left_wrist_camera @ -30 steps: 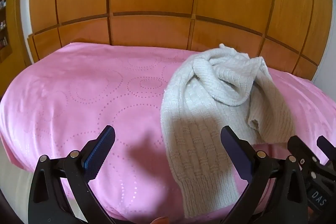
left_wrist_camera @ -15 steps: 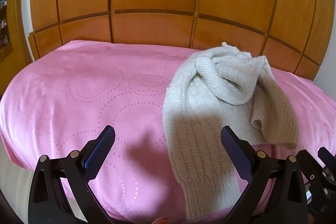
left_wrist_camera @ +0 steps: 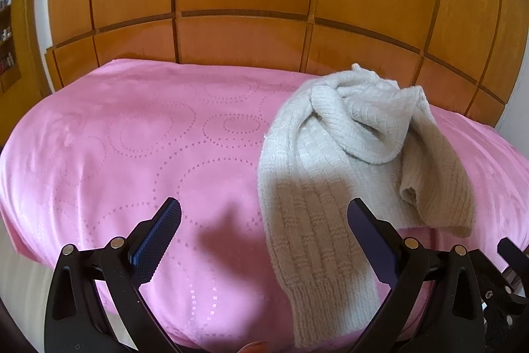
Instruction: Fold small clothes
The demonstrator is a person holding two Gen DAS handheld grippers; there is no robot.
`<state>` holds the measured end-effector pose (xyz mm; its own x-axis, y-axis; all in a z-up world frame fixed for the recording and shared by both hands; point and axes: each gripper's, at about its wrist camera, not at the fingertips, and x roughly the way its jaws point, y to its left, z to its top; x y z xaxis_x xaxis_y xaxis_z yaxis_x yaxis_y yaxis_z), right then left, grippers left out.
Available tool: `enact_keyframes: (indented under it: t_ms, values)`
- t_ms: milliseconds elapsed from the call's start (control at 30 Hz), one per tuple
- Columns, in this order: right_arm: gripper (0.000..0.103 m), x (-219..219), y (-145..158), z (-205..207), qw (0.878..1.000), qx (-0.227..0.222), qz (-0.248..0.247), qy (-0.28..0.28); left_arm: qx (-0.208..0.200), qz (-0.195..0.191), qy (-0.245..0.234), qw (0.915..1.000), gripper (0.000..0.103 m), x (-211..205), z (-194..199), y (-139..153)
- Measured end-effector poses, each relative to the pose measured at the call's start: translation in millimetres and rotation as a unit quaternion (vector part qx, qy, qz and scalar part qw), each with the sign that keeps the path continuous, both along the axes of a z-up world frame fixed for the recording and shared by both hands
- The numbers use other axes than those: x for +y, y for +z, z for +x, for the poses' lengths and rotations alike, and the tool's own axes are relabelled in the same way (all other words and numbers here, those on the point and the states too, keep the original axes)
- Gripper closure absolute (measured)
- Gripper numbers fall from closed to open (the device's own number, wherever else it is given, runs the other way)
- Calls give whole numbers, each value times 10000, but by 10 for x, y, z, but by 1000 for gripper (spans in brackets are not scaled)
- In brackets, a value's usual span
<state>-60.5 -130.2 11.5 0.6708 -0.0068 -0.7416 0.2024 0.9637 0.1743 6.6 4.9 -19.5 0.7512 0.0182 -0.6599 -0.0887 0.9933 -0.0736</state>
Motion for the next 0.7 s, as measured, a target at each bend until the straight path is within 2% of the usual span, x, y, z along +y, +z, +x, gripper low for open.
enact_keyframes:
  t_ms: [233, 533, 700]
  values:
    - [2, -6, 54, 159, 9994, -143, -261, 177, 6, -1, 28, 10000, 3, 27, -12, 24]
    - [2, -159, 151, 341, 9976, -304, -580, -245, -125, 12, 20, 9999, 3, 32, -25, 67]
    - [2, -169, 132, 401, 9971, -283, -662, -258, -113, 8, -4, 9999, 3, 39, -12, 70]
